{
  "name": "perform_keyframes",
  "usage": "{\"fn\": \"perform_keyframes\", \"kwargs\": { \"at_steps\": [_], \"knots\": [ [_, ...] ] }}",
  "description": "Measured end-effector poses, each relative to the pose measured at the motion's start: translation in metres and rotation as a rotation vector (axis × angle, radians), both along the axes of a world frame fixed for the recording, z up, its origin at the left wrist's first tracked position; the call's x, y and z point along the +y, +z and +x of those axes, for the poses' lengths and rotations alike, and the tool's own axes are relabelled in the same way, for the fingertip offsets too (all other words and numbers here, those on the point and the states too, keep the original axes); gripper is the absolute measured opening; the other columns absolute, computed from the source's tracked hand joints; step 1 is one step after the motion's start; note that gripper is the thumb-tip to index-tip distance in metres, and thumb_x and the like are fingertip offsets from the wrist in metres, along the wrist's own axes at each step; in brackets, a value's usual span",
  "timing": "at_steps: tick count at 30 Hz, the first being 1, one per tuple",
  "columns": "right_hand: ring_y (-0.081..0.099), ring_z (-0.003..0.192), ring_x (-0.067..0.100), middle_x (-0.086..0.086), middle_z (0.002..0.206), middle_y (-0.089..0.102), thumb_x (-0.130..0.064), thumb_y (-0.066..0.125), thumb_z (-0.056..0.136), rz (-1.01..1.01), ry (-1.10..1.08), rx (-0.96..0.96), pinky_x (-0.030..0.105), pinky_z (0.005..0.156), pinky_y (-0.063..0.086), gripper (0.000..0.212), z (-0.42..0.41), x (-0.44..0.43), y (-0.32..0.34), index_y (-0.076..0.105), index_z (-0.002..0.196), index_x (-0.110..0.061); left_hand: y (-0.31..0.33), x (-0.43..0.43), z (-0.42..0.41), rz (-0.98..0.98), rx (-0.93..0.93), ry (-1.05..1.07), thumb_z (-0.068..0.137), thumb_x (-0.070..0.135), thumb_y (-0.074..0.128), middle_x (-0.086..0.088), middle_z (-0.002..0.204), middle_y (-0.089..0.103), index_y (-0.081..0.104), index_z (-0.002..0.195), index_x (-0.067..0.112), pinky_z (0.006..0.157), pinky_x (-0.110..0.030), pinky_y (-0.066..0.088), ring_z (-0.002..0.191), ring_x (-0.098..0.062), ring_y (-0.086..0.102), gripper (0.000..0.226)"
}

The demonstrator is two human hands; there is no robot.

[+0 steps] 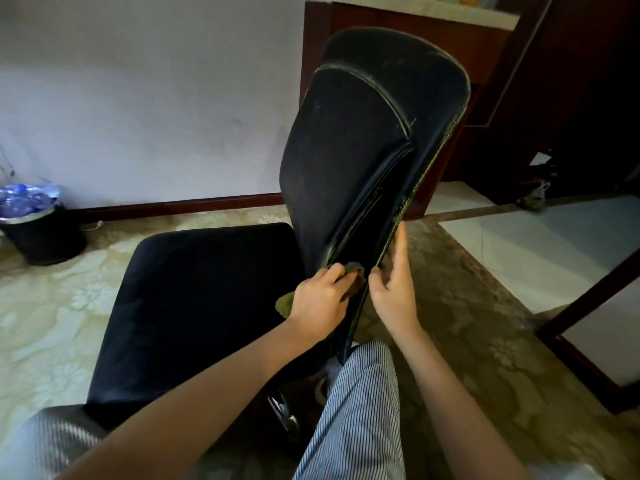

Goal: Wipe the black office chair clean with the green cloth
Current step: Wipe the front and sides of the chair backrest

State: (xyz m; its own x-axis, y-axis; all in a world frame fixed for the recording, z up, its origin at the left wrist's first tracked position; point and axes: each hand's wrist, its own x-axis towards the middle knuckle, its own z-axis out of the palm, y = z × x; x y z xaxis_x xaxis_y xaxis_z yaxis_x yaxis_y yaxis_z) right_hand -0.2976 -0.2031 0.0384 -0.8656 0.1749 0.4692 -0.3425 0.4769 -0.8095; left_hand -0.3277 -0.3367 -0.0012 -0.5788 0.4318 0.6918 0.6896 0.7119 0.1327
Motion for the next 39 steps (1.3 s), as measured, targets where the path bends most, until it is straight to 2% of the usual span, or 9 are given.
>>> {"fn": "perform_keyframes", "kwargs": {
  "at_steps": [4, 8, 12, 16, 21, 24, 27, 33, 39],
  "knots": [
    [0.02, 0.142, 0.01, 0.001, 0.156, 0.02, -0.004, 0.056, 0.089, 0.004, -0.043, 0.037, 0.03, 0.115, 0.024, 0.091, -0.002, -0.008, -0.003, 0.0, 0.138, -0.054, 0.014, -0.017, -0.012, 0.167, 0.128, -0.104, 0.078, 0.021, 0.048, 0.002, 0.102, 0.047, 0.056, 0.113, 0.017, 0.058, -0.026, 0.054, 0.081, -0.015, 0.052, 0.036],
    [0.026, 0.14, 0.014, 0.002, 0.156, 0.021, -0.013, 0.062, 0.088, 0.076, -0.136, 0.026, 0.014, 0.106, 0.024, 0.089, -0.004, -0.014, -0.006, -0.003, 0.135, -0.053, 0.058, -0.027, -0.046, 0.181, 0.295, -0.186, 0.076, 0.012, 0.054, -0.001, 0.105, 0.043, 0.049, 0.114, 0.019, 0.062, -0.03, 0.05, 0.081, -0.017, 0.047, 0.038],
    [0.026, 0.14, 0.018, 0.005, 0.156, 0.021, -0.013, 0.063, 0.088, 0.143, -0.203, 0.042, 0.023, 0.107, 0.027, 0.089, -0.005, -0.018, -0.007, -0.002, 0.134, -0.052, 0.084, -0.034, -0.079, -0.044, 0.334, -0.305, 0.08, 0.012, 0.052, -0.001, 0.104, 0.042, 0.049, 0.114, 0.02, 0.061, -0.03, 0.045, 0.079, -0.016, 0.043, 0.035],
    [0.024, 0.142, 0.025, 0.012, 0.155, 0.019, -0.006, 0.063, 0.087, 0.181, -0.224, 0.064, 0.035, 0.112, 0.028, 0.087, -0.006, -0.023, -0.013, 0.001, 0.135, -0.041, 0.064, -0.044, -0.086, -0.101, 0.314, -0.351, 0.081, 0.012, 0.053, -0.001, 0.105, 0.043, 0.05, 0.112, 0.018, 0.062, -0.032, 0.046, 0.079, -0.017, 0.045, 0.032],
    [0.022, 0.141, 0.027, 0.016, 0.154, 0.018, 0.001, 0.06, 0.087, 0.194, -0.255, 0.089, 0.033, 0.112, 0.025, 0.084, -0.009, -0.025, -0.02, 0.001, 0.138, -0.031, 0.016, -0.062, -0.081, -0.135, 0.253, -0.337, 0.08, 0.012, 0.053, -0.003, 0.102, 0.044, 0.065, 0.102, 0.008, 0.068, -0.027, 0.037, 0.077, -0.018, 0.044, 0.025],
    [0.018, 0.14, 0.018, 0.017, 0.154, 0.017, 0.002, 0.06, 0.086, 0.22, -0.266, 0.092, 0.034, 0.112, 0.025, 0.085, -0.011, -0.024, -0.024, 0.001, 0.142, -0.024, -0.006, -0.073, -0.073, -0.161, 0.217, -0.319, 0.079, 0.013, 0.051, -0.001, 0.103, 0.044, 0.053, 0.108, 0.014, 0.07, -0.025, 0.037, 0.078, -0.016, 0.044, 0.029],
    [0.02, 0.139, 0.026, 0.021, 0.151, 0.019, -0.006, 0.056, 0.087, 0.466, -0.368, 0.199, 0.043, 0.111, 0.025, 0.077, -0.012, -0.017, -0.035, 0.012, 0.148, -0.016, 0.001, -0.077, -0.071, -0.122, 0.232, -0.292, 0.079, 0.013, 0.05, -0.001, 0.104, 0.043, 0.049, 0.113, 0.015, 0.069, -0.025, 0.039, 0.078, -0.016, 0.043, 0.034],
    [0.025, 0.134, 0.027, 0.007, 0.146, 0.024, -0.024, 0.039, 0.083, 1.062, -0.395, 0.329, 0.042, 0.114, -0.004, 0.062, -0.008, 0.009, -0.035, 0.027, 0.144, -0.02, 0.061, -0.055, -0.084, -0.147, 0.362, -0.34, 0.085, 0.016, 0.049, -0.009, 0.121, 0.04, 0.043, 0.125, 0.014, 0.07, -0.034, 0.053, 0.093, -0.023, 0.055, 0.04],
    [0.028, 0.132, 0.025, 0.0, 0.147, 0.027, -0.029, 0.04, 0.087, 1.28, -0.263, 0.394, 0.043, 0.113, 0.004, 0.057, -0.021, 0.032, -0.023, 0.03, 0.142, -0.021, 0.056, -0.047, -0.092, -0.32, 0.37, -0.345, 0.084, 0.015, 0.042, -0.008, 0.129, 0.043, 0.039, 0.127, 0.01, 0.062, -0.03, 0.051, 0.086, -0.017, 0.04, 0.043]
  ]
}}
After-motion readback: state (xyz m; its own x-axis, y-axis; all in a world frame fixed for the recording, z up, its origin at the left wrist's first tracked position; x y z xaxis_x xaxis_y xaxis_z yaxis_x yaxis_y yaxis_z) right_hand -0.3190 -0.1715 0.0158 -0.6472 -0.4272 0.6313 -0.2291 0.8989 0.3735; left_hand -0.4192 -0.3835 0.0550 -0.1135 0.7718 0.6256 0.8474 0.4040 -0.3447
